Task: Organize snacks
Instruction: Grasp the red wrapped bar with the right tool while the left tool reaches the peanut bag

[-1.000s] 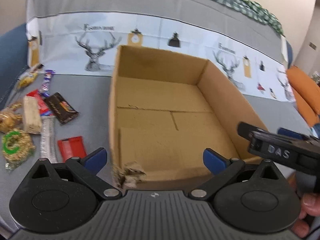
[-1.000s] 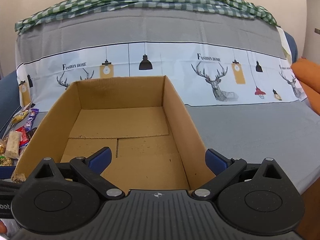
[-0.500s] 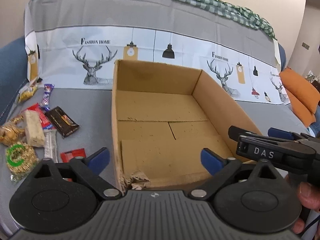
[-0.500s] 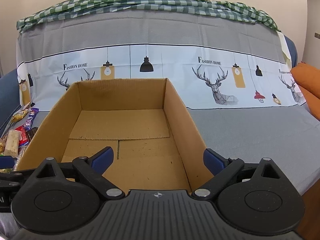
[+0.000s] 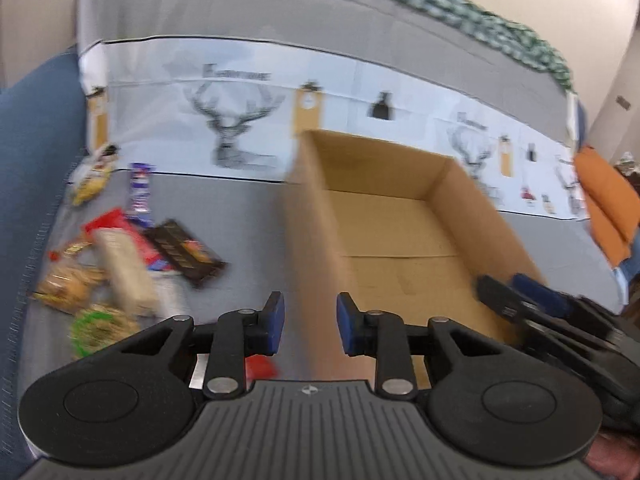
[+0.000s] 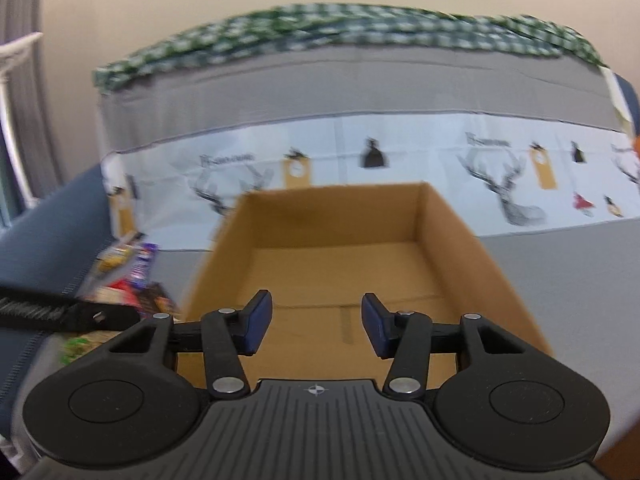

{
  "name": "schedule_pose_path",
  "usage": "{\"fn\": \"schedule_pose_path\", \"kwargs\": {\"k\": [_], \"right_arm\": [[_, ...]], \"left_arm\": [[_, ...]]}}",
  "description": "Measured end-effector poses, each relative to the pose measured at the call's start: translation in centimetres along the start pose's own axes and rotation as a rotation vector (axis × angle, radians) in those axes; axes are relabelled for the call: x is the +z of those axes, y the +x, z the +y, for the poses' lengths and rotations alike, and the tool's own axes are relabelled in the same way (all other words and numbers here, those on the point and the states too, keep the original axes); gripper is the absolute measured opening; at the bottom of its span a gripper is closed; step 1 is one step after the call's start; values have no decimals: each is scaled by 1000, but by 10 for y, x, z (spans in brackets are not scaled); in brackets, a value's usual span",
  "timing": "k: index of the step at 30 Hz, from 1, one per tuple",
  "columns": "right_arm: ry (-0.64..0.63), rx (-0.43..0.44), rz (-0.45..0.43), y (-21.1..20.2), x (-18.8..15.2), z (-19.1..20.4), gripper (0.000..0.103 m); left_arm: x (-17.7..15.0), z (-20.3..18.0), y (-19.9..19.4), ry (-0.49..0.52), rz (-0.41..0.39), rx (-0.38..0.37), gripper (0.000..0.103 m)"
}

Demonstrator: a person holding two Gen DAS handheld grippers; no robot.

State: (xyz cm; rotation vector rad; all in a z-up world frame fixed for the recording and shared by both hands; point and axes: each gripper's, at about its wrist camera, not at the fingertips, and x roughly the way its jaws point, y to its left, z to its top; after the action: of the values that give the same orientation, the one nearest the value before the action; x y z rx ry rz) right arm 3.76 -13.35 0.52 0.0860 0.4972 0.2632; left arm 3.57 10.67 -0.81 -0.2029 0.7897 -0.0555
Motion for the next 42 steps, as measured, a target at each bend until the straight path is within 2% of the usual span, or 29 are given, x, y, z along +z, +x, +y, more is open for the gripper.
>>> {"fn": "schedule_pose_path", "kwargs": {"k": [4, 6, 7, 9, 11, 15, 20, 30, 34, 38, 41, 42], "right_arm": [[-49, 79, -1, 3, -1, 38, 52], [-69, 115, 7, 6, -4, 54, 52], [-86, 136, 10, 7, -7, 64, 52], [-118, 166, 22, 12, -12, 82, 52], [-158, 198, 22, 15, -21, 100, 52], [-234, 234, 46, 28, -36, 133, 52], [-302, 212, 119, 58, -60, 157, 52], [-386, 118, 282, 107, -96, 173, 61], [-374, 95, 326, 129, -99, 173, 64], [-313, 103, 361, 142, -97, 169, 65], [-276, 120, 376, 146, -96, 168, 61], [-267, 128, 379, 147, -96, 167, 57]], "left_arm": [[-6, 56, 11, -107, 16, 23, 39], [-13, 86, 22, -229, 102, 6, 39], [-14, 98, 24, -286, 121, -11, 43], [-13, 116, 23, -368, 117, -19, 50], [-13, 126, 22, -408, 119, 7, 60], [-18, 149, 26, -496, 152, 58, 68], [-22, 168, 31, -545, 168, 139, 82], [-24, 182, 56, -598, 243, 232, 89], [-23, 177, 71, -574, 280, 262, 98], [-23, 169, 84, -516, 322, 299, 98], [-24, 166, 90, -504, 340, 307, 98], [-24, 165, 92, -497, 342, 313, 98]]}}
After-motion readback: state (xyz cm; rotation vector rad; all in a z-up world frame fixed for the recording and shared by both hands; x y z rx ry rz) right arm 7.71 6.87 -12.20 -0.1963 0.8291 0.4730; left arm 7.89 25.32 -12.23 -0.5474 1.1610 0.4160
